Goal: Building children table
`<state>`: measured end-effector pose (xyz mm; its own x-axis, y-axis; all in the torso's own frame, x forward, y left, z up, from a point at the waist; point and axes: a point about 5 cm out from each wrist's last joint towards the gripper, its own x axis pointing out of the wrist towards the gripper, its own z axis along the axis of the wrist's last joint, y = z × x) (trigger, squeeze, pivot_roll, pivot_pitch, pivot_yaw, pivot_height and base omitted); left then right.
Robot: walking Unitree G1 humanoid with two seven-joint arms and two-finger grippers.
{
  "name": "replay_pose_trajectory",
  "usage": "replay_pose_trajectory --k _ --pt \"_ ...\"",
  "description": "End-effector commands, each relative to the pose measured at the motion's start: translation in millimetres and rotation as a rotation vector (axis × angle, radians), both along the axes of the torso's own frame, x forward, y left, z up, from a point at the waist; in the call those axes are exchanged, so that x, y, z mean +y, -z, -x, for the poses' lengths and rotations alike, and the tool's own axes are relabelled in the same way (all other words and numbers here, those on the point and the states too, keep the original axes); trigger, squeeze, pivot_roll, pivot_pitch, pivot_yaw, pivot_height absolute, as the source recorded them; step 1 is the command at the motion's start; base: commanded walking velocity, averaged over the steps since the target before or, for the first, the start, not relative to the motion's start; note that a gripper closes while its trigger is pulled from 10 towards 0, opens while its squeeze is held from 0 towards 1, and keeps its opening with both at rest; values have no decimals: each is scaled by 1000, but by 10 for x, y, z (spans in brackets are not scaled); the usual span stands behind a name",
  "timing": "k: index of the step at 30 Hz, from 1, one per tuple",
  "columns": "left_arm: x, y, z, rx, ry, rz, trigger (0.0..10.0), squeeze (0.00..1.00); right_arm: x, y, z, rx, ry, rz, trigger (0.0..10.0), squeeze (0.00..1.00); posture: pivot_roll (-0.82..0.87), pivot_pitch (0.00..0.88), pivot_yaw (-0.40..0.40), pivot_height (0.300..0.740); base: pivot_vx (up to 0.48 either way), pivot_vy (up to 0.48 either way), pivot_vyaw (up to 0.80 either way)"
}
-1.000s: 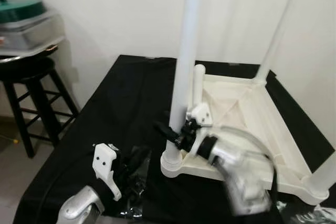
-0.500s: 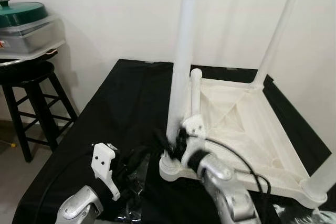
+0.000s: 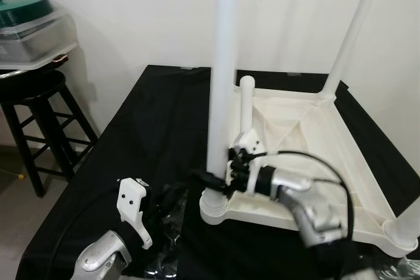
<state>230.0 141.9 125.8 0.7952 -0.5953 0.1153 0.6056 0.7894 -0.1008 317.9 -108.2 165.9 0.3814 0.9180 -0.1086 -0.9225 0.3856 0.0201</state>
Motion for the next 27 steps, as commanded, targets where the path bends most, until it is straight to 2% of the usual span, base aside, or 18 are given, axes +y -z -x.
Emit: replay_pose_trajectory --k 1,4,5,7,8,9,10,19,21,26,27 --pt "-11 26 3 3 -3 -6 10000 0 -18 -8 -13 5 -63 3 10000 0 41 0 -56 740 0 0 0" --pt "-10 30 1 2 -4 -8 10000 0 -53 -6 -50 19 -126 39 10000 0 59 0 -64 740 0 0 0" --pt "-11 31 0 2 -5 -10 10000 0 -71 -5 -82 25 -138 49 9059 0 61 0 -65 740 0 0 0" --pt "-10 32 1 1 -7 -11 10000 0 -85 -11 -112 36 -141 44 9059 0 61 0 -65 740 0 0 0" --pt "-11 33 3 -1 -9 -14 10000 0 -101 -26 -151 48 -150 24 4196 0 66 0 -69 740 0 0 0" --pt "-11 33 3 -1 -9 -14 10000 0 -101 -26 -151 48 -150 24 4196 0 66 0 -69 740 0 0 0" --pt "-11 34 4 -3 -12 -15 10000 0 -115 -32 -178 58 -157 10 0 0 74 0 -75 740 0 0 0" --pt "-13 28 7 -5 -16 -15 10000 0 -181 -28 -204 60 -178 0 0 0 65 0 -72 740 0 0 0" --pt "-9 17 15 -6 -14 -12 10000 0 -231 -24 -213 25 -98 4 0 0 60 0 -69 740 0 0 0" --pt "7 6 27 -6 -13 -12 10000 0 -231 44 -150 30 11 -20 0 0 58 5 -61 740 0 0 0" --pt "21 4 34 -5 -12 -13 10000 0 -166 111 -113 45 103 -47 0 0 62 12 -57 740 0 0 0"
